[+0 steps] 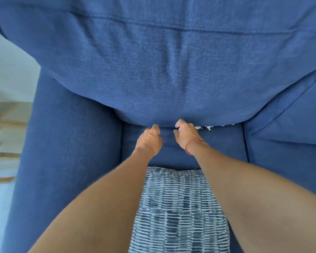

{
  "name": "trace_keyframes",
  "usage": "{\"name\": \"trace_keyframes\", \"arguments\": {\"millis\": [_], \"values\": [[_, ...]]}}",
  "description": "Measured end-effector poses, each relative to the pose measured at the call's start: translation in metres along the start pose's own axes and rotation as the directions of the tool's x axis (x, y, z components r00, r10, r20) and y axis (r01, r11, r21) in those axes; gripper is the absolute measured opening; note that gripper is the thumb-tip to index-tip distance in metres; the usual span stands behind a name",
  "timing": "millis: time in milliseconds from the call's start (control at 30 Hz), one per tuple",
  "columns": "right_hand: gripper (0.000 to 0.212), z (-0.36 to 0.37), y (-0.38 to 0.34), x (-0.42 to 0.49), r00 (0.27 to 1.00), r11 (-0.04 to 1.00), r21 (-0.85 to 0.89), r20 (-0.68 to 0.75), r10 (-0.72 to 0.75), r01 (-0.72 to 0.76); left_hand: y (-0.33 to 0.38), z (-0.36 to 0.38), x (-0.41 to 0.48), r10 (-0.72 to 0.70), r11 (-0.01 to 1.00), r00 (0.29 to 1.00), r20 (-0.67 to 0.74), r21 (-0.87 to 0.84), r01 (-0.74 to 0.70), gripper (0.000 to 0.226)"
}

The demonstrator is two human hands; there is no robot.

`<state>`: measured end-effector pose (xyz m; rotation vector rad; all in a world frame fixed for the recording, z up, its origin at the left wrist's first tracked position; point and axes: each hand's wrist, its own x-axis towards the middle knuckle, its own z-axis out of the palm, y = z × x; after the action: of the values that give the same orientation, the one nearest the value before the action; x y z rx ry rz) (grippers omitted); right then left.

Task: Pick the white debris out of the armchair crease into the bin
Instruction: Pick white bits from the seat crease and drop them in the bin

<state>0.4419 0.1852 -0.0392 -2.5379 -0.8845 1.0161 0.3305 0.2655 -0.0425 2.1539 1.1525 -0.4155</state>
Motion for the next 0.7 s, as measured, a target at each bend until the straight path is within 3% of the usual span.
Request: {"name": "trace_keyframes", "arguments": {"millis": [167,267,500,700], "values": [[0.021,-0.009,-0.069,-0.026,0.997,0.989,0.131,-0.009,-0.070,0.071,-0.028,-0.060,-0.045,-0.091,0.996,0.991,-0.101,-0.016,0.090,0.020],[0.018,0.001,-0.125,-0.041,0.991,0.973,0.191,0.013,-0.133,0.128,-0.060,-0.096,-0.074,-0.174,0.981,0.968,-0.182,-0.118,0.154,0.023],[0.003,0.058,-0.239,-0.088,0.946,0.951,0.033,0.095,-0.309,0.308,-0.176,-0.143,-0.131,-0.413,0.865,0.848,-0.332,-0.434,0.251,0.020],[0.021,0.128,-0.322,-0.124,0.887,0.900,-0.022,0.183,-0.424,0.435,-0.277,-0.164,-0.186,-0.505,0.785,0.761,-0.407,-0.584,0.208,0.015]]}}
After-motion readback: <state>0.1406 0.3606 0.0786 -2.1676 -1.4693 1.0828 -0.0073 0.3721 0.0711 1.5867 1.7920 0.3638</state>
